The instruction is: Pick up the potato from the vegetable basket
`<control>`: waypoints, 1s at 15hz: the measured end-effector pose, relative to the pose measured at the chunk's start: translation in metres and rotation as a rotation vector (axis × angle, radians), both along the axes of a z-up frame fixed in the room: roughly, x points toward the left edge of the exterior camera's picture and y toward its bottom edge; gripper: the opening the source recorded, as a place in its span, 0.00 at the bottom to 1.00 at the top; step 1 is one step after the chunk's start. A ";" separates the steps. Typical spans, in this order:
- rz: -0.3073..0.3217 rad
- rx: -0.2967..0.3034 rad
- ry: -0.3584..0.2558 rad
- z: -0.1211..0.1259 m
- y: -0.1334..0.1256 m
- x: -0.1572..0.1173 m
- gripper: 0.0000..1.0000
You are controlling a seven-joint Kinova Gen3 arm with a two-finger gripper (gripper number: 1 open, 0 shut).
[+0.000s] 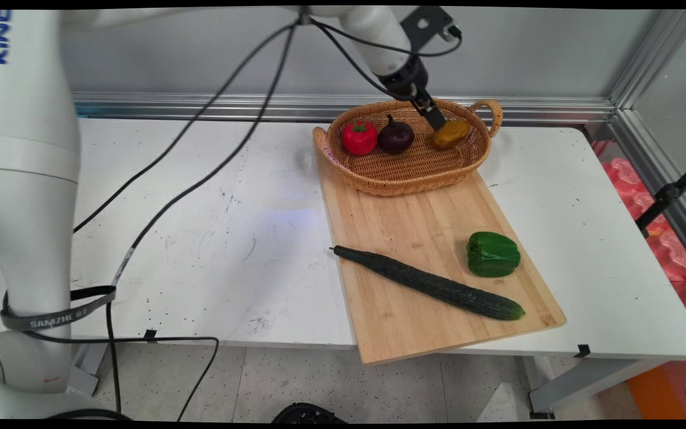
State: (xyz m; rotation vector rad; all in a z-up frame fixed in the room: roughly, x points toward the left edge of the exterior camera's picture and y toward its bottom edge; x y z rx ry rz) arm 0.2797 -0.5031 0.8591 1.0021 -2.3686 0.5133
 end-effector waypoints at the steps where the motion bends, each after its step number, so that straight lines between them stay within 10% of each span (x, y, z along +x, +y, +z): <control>1: 0.001 -0.001 -0.003 -0.008 -0.008 -0.007 1.00; 15: -0.030 0.019 -0.008 -0.082 -0.076 -0.056 1.00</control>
